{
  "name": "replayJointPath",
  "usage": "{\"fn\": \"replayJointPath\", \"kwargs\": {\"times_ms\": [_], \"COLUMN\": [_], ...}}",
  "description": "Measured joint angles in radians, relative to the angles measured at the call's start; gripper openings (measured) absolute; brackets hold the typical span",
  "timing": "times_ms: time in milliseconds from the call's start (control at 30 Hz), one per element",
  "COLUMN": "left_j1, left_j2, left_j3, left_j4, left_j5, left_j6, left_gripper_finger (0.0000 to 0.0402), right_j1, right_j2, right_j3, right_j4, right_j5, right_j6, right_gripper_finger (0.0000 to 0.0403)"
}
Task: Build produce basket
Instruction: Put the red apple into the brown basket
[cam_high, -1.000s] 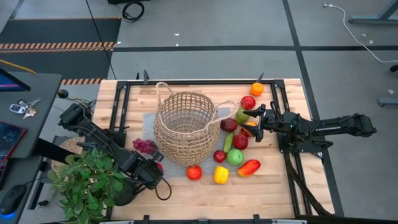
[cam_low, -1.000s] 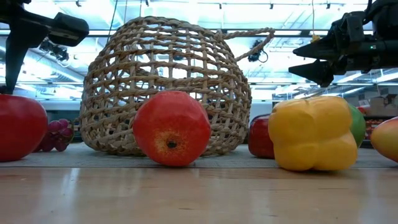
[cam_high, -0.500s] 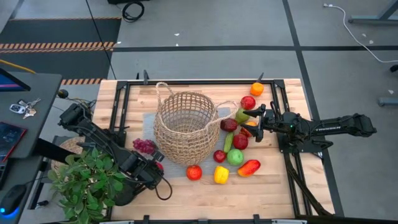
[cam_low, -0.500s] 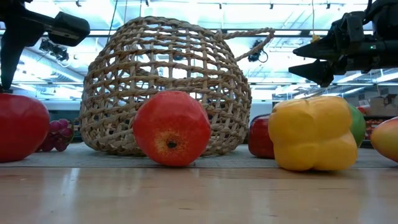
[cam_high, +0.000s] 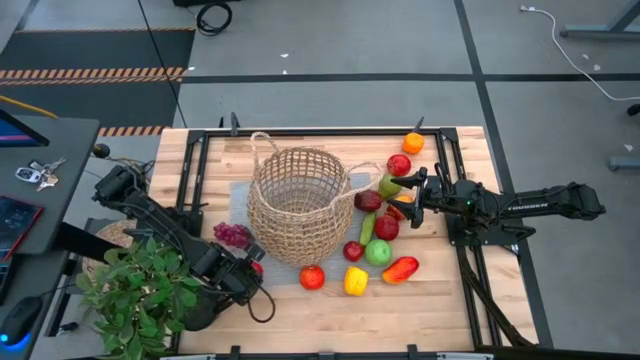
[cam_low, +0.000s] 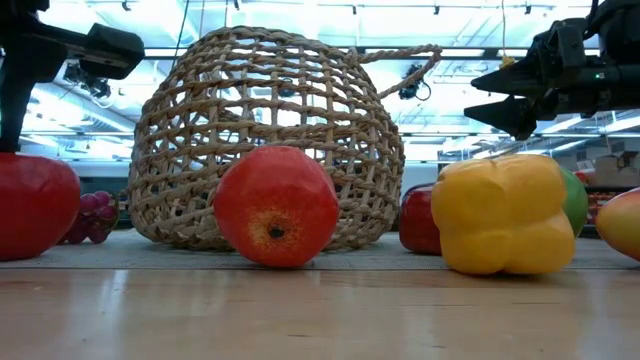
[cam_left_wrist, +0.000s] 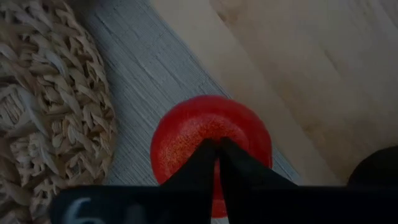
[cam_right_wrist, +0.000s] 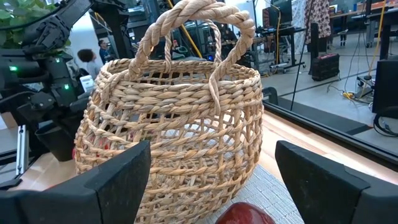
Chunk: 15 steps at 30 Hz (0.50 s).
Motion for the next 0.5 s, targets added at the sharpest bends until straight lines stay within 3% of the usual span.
{"fn": "replayJointPath", "kwargs": {"times_ms": [300, 500], "left_j1": [0.001, 0.014], "left_j2": [-0.010, -0.089], "left_j3": [-0.002, -0.005], "left_j4": [0.000, -0.003], "left_j5": [-0.030, -0.089], "left_j6": [0.003, -0.001], "left_gripper_finger": [0.0005, 0.0004], "right_j1": [0.000, 0.000], "right_j2": [0.000, 0.000], "right_j3": [0.000, 0.000], "right_j4": [0.000, 0.000], "right_j5": [0.000, 0.000], "right_j6": [0.000, 0.000], "right_gripper_finger": [0.0348, 0.0348]}}
